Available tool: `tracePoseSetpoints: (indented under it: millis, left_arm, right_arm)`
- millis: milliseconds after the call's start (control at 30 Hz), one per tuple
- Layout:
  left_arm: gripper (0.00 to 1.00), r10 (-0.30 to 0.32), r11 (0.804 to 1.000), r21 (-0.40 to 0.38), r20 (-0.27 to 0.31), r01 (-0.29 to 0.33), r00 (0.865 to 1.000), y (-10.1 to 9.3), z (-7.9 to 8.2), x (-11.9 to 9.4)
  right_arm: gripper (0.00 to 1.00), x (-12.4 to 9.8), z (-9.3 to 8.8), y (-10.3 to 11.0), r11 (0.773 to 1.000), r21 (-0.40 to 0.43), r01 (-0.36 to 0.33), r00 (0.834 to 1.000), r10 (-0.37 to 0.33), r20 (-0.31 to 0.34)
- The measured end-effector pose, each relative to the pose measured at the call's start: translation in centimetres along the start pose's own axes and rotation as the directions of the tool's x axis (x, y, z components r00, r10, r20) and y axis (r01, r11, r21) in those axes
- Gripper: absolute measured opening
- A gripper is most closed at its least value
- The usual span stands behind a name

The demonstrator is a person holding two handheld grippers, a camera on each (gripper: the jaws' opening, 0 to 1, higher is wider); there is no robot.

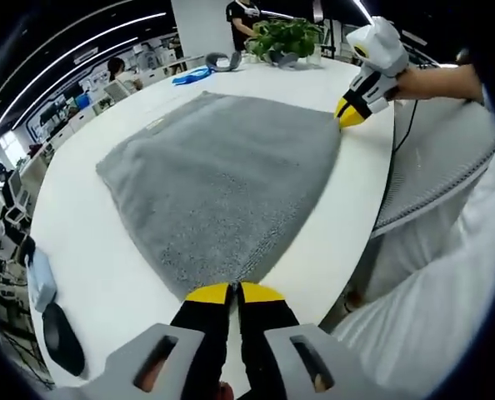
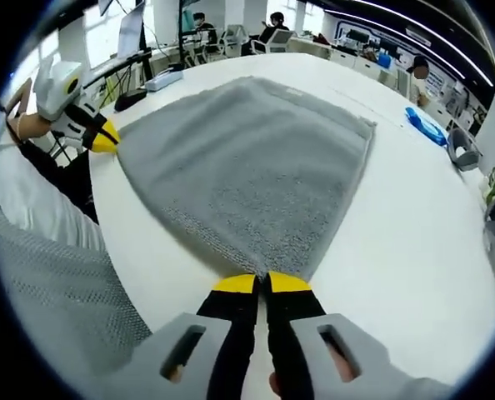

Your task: Fold the towel on the table until its edges align and the towel forms a compact rectangular stack.

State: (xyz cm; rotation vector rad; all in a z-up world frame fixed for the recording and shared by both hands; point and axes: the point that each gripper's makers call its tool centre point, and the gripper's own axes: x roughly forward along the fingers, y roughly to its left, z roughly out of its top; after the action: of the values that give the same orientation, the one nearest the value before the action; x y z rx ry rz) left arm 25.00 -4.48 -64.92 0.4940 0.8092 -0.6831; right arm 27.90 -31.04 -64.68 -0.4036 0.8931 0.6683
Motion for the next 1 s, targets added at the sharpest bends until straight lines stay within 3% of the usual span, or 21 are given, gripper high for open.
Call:
tracePoseSetpoints:
  millis: [200, 300, 400, 600, 833, 1000]
  left_arm:
    - [0.03, 0.009, 0.999, -0.035, 0.019, -0.008, 1.000, 0.8, 1.3, -1.5]
    - [0.03, 0.016, 0.999, -0.052, 0.040, -0.014, 0.999, 1.6, 2.3, -2.6]
    - [0.02, 0.036, 0.998, -0.056, 0.073, -0.032, 0.997, 2.6, 3.7, -3.7]
    - [0.02, 0.035, 0.997, -0.071, 0.093, -0.028, 0.995, 3.8, 5.4, -5.1]
    - [0.02, 0.076, 0.997, -0.024, 0.128, -0.073, 0.989, 5.1, 7.3, -7.2]
    - [0.02, 0.100, 0.995, 0.003, 0.146, -0.102, 0.984, 5.6, 8.6, -8.4]
  right_arm:
    - [0.00, -1.3, 1.2, -0.3, 0.996, 0.083, 0.022, 1.000, -0.022, 0.002]
    - [0.00, -2.4, 2.6, -0.5, 0.987, 0.161, 0.014, 0.998, -0.025, 0.064]
    - [0.00, -3.7, 3.9, -0.9, 0.982, 0.189, 0.018, 0.993, -0.039, 0.108]
    - [0.00, -6.0, 6.3, -1.2, 0.984, 0.173, 0.038, 0.984, -0.066, 0.164]
    - [0.00, -7.6, 8.1, -1.0, 0.994, 0.076, 0.082, 0.980, -0.094, 0.173]
    - [0.00, -8.6, 8.9, -1.1, 0.993, 0.051, 0.106, 0.978, -0.113, 0.174]
